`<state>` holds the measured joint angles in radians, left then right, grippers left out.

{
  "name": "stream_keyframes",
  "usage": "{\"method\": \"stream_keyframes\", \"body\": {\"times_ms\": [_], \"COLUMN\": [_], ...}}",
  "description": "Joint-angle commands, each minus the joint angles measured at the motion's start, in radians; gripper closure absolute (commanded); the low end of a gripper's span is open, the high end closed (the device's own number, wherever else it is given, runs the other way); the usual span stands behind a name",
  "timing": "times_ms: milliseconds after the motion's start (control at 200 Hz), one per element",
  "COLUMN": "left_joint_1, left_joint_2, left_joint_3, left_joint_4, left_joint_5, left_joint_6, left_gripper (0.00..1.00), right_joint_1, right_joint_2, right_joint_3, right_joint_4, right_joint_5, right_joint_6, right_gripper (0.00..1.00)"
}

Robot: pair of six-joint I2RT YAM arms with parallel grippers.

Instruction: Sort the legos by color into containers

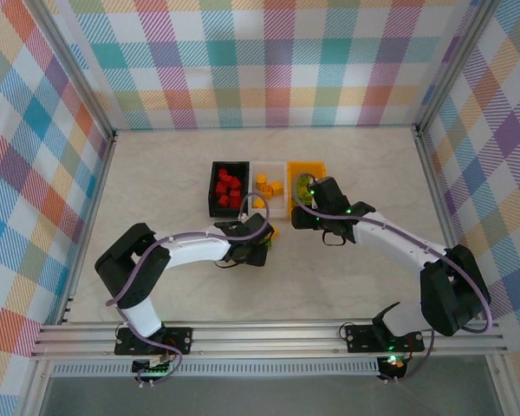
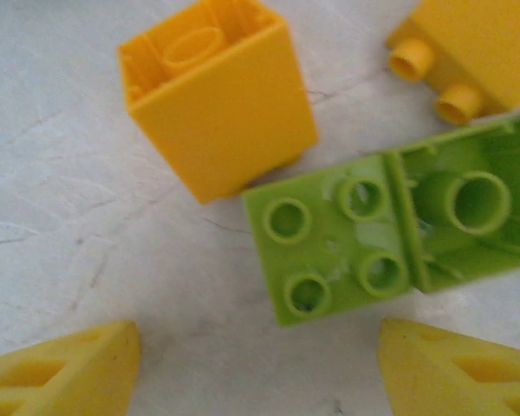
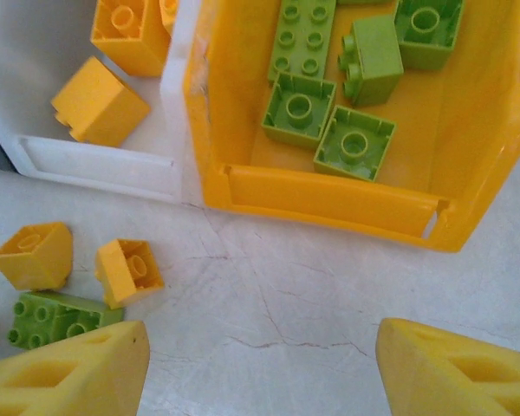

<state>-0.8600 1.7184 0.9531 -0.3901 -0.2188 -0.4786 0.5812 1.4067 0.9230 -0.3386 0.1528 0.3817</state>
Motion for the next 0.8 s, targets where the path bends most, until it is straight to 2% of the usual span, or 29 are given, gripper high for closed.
{"method": "stream_keyframes", "body": {"times_ms": [0,170,310,375,590,705,795], "left_joint_1": [0.018,0.070,0.085,0.089,0.077,0.082,0.104], "left_joint_2": [0.014,0.014,-0.041,-0.069,-0.138,-0.128,-0.082], "left_joint_3": [0.016,0.006,-0.024,-0.042,-0.065,-0.051,-0.020], "left_joint_4": [-0.005,0.056,0.083,0.095,0.212,0.234,0.241], "left_joint_5": [-0.078,-0.057,-0.098,-0.104,0.049,0.034,0.026], "left_joint_6": [-0.001,-0.040,-0.083,-0.095,-0.096,-0.114,-0.116], "left_gripper": [0.30,0.36,0.39,0.38,0.27,0.21,0.20], "right_joint_1": [-0.003,-0.003,-0.003,-0.003,-0.003,-0.003,-0.003], "right_joint_2": [-0.023,-0.028,-0.036,-0.040,-0.040,-0.033,-0.026], "right_joint_3": [-0.004,-0.006,-0.007,-0.009,-0.015,-0.013,-0.011], "right_joint_4": [0.018,0.023,0.018,0.017,0.022,0.023,0.022], "right_joint_5": [0.000,-0.005,-0.004,-0.004,-0.002,-0.004,-0.005], "right_joint_6": [0.012,0.014,0.013,0.011,0.011,0.012,0.012], "right_gripper": [0.30,0.30,0.30,0.30,0.30,0.30,0.30]}}
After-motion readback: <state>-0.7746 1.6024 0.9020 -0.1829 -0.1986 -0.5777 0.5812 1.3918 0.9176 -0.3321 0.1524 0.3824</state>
